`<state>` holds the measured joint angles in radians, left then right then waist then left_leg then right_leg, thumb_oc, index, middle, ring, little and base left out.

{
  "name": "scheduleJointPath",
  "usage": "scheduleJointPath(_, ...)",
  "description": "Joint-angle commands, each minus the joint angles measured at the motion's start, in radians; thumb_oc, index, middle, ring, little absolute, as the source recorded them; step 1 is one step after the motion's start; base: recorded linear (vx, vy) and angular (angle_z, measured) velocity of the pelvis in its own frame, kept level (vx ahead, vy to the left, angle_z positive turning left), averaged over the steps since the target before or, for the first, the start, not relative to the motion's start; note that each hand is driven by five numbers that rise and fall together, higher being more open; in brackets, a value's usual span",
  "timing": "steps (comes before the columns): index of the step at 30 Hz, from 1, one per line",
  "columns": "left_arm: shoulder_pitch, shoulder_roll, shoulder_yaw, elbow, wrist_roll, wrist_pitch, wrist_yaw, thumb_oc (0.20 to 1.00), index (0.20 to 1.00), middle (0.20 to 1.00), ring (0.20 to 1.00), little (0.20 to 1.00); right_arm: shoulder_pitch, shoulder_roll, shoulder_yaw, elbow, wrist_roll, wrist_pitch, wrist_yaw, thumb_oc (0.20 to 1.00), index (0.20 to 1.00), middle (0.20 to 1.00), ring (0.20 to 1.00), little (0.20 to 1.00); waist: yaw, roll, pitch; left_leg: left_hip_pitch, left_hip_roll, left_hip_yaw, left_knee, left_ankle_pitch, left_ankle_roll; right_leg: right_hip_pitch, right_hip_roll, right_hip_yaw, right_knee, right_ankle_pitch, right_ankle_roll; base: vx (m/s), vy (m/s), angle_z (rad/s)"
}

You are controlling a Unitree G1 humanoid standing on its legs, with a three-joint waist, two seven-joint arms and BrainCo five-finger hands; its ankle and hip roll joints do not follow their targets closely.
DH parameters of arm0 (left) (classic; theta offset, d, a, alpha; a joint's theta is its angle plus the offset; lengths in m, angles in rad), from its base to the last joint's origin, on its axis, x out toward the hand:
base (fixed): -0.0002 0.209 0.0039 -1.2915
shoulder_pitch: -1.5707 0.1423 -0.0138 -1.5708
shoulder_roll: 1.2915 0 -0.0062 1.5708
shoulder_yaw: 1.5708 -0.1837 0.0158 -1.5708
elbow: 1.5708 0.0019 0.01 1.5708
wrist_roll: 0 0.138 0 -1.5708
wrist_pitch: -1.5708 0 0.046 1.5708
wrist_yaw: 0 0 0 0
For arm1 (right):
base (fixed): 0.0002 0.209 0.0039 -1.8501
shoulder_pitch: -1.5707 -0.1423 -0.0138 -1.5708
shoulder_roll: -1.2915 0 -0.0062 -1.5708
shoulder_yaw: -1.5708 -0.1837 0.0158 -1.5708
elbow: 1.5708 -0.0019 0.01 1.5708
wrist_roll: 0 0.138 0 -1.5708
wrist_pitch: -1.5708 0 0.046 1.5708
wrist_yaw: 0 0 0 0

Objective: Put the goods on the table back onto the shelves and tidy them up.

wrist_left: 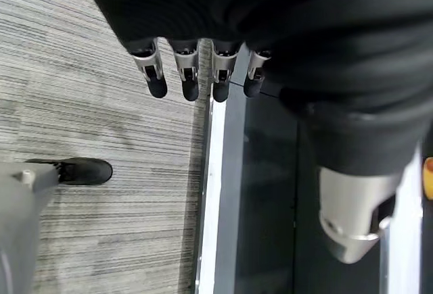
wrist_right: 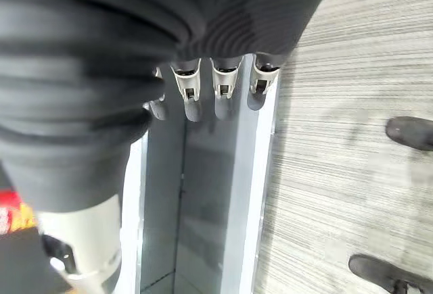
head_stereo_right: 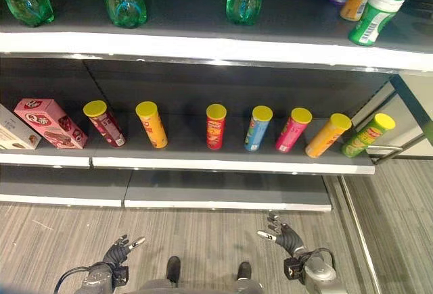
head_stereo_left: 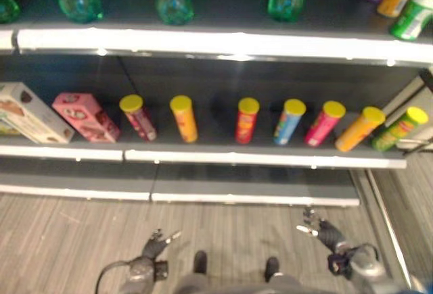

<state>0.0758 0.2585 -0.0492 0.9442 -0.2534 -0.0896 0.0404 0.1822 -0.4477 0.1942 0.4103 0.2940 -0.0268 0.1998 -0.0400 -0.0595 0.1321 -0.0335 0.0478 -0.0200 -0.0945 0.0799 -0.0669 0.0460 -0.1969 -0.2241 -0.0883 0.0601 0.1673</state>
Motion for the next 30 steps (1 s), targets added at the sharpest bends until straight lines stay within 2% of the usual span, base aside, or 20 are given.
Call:
scheduleJointPath(1,-0.034,0.038,0.002,-0.004,0.04,-0.024,0.018,1.0,1.0,1.0,1.0,1.0,-0.105,-0.033,0.019,-0.097,-0.089,-0.055,-0.045,1.0,1.0,1.0,1.0,1.0,0.024,-0.006,0.022,0.027,0.052,0.024,0.035,-0.121,-0.036,-0.069,-0.059,0.022,0.062,-0.012,0.036,0.0,0.0,0.0)
scheduleJointPath(10,-0.051,0.036,-0.01,0.036,0.045,-0.026,0.036,1.0,1.0,1.0,1.0,1.0,-0.344,-0.061,0.096,-0.079,-0.162,-0.088,-0.125,1.0,1.0,1.0,1.0,1.0,0.063,0.02,0.092,-0.03,0.031,-0.009,0.041,-0.103,-0.032,-0.103,-0.082,0.007,0.082,-0.01,0.036,-0.05,0.001,0.08)
scheduleJointPath(16,-0.069,0.046,-0.05,0.023,0.02,-0.034,0.049,1.0,1.0,1.0,1.0,1.0,-0.519,-0.076,0.12,0.04,-0.183,-0.083,-0.201,1.0,1.0,1.0,1.0,1.0,0.103,0.069,0.156,-0.099,0.009,-0.053,0.044,-0.069,-0.033,-0.149,-0.11,-0.026,0.118,-0.013,0.033,-0.06,0.009,0.25)
scheduleJointPath(24,-0.067,0.059,-0.092,-0.017,-0.021,-0.045,0.057,1.0,1.0,1.0,1.0,1.0,-0.665,-0.142,0.074,0.127,-0.185,-0.084,-0.305,1.0,1.0,1.0,1.0,1.0,0.148,0.136,0.204,-0.17,-0.014,-0.109,0.02,-0.024,-0.037,-0.19,-0.132,-0.07,0.145,-0.02,0.034,-0.03,0.008,0.25)
scheduleJointPath(30,-0.062,0.062,-0.11,-0.022,-0.036,-0.051,0.058,1.0,1.0,1.0,1.0,1.0,-0.759,-0.171,0.079,0.179,-0.194,-0.09,-0.357,1.0,1.0,1.0,1.0,1.0,0.164,0.148,0.235,-0.207,-0.015,-0.113,0.013,-0.011,-0.041,-0.224,-0.13,-0.072,0.138,-0.011,0.037,-0.02,0.001,0.1)
